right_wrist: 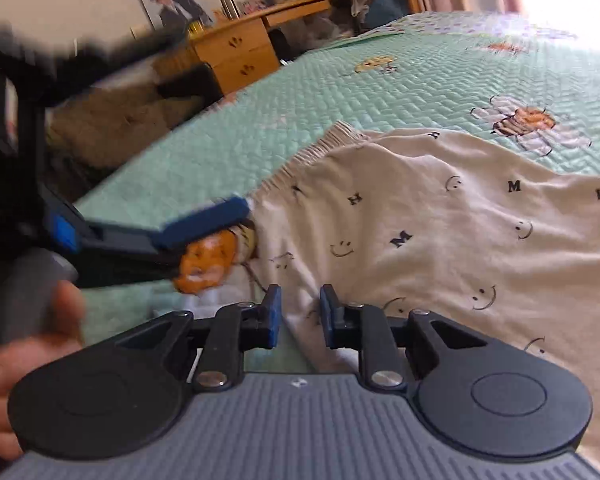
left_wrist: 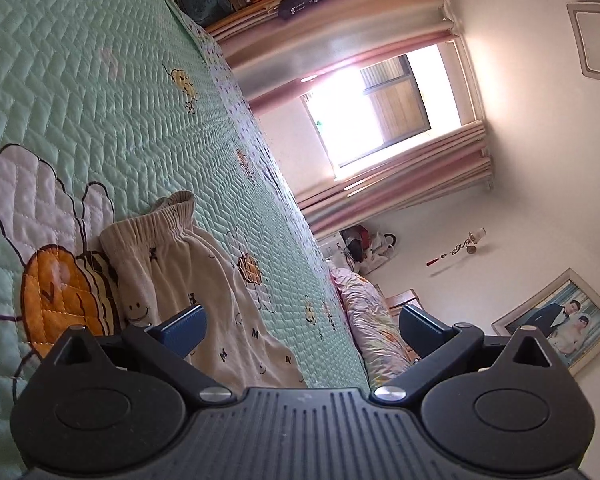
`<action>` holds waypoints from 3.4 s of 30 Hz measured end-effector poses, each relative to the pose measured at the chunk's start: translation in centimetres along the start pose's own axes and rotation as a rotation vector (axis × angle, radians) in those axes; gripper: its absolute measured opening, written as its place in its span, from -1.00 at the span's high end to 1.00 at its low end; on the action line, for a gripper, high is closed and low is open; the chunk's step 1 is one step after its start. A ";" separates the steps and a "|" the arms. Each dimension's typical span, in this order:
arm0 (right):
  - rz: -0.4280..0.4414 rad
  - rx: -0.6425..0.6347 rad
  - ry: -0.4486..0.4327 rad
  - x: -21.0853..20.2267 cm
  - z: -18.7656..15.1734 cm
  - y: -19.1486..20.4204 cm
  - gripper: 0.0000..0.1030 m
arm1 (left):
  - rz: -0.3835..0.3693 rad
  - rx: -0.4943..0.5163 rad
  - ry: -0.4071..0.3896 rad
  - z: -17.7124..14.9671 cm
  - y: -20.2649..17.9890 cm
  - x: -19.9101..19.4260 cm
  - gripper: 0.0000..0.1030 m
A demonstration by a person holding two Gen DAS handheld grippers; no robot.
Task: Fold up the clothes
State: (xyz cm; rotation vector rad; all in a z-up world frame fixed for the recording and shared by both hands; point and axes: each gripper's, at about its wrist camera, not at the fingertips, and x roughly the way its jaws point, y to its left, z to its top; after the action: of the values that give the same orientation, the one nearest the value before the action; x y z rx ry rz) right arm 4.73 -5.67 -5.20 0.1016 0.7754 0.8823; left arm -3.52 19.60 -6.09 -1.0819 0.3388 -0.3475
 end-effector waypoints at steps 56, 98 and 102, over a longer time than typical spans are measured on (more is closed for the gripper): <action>-0.078 0.431 -0.187 -3.2 7.2 -13.1 0.84 | 0.250 0.058 0.214 -1.0 1.2 5.2 -0.61; -0.275 0.602 -0.335 -17.8 -1.9 -18.7 0.47 | 0.318 0.264 0.206 -6.1 -8.4 7.6 -0.98; -0.280 0.746 -0.312 -16.5 -3.2 -23.0 0.51 | 0.408 0.269 0.318 -8.8 -7.6 10.7 -0.98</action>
State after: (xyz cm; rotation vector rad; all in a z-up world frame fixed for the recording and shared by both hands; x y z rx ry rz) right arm 11.43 -33.30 -7.02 0.7530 0.7668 0.2657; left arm 1.47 4.71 -4.10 -0.6710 0.7610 -0.1911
